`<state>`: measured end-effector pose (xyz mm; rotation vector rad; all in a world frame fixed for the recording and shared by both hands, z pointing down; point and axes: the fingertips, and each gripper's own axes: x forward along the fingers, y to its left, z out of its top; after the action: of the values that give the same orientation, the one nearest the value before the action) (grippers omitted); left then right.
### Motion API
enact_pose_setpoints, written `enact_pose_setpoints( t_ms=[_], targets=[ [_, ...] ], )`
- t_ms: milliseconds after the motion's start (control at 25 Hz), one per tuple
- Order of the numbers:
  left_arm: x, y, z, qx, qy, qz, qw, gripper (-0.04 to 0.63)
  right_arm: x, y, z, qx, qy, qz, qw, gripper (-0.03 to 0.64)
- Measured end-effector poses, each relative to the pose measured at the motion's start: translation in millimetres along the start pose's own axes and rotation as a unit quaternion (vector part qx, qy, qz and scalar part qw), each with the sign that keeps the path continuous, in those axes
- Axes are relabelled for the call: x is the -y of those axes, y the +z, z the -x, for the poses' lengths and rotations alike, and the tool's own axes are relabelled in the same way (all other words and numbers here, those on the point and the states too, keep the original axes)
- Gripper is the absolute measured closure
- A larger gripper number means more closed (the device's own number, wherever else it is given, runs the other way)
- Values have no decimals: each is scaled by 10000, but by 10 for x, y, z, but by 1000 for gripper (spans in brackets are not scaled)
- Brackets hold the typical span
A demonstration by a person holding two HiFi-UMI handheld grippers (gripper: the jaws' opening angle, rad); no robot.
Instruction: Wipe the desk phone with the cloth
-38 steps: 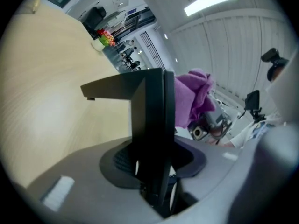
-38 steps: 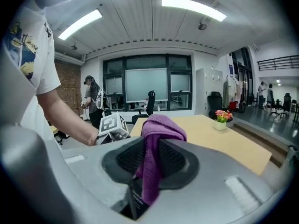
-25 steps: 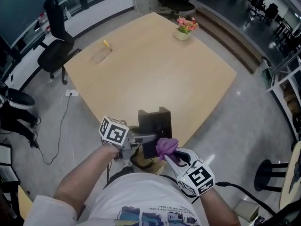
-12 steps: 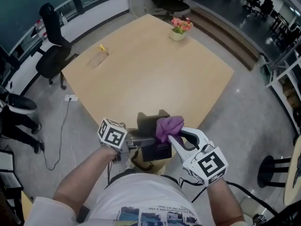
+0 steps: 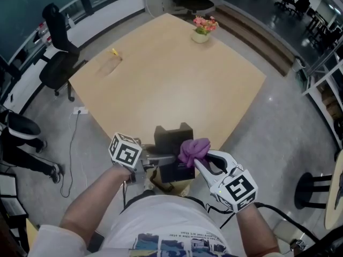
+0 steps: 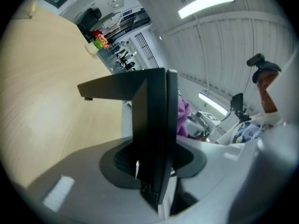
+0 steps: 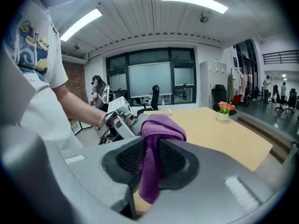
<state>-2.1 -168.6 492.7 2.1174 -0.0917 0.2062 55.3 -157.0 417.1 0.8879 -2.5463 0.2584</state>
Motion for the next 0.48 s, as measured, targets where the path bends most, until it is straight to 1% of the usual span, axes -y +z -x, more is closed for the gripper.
enact_pose_setpoints(
  t_ms=[200,320,400,480],
  targets=[
    [-13,48,91,58,-30,-21,10000,414,-263,-405,71,-362,160,-305,9988,528],
    [-33,81,123,69,-33,-12,10000,414,-368,-565,127,-550,270,-403,9973,528],
    [-43,82,124,50,-49,-31,10000,414,-345,-555,176,-517,245,-414,9975,528],
    [-47,79,128,32,-84,-55,9999,414,-239,-400,219,-308,140,-380,9987,528]
  ],
)
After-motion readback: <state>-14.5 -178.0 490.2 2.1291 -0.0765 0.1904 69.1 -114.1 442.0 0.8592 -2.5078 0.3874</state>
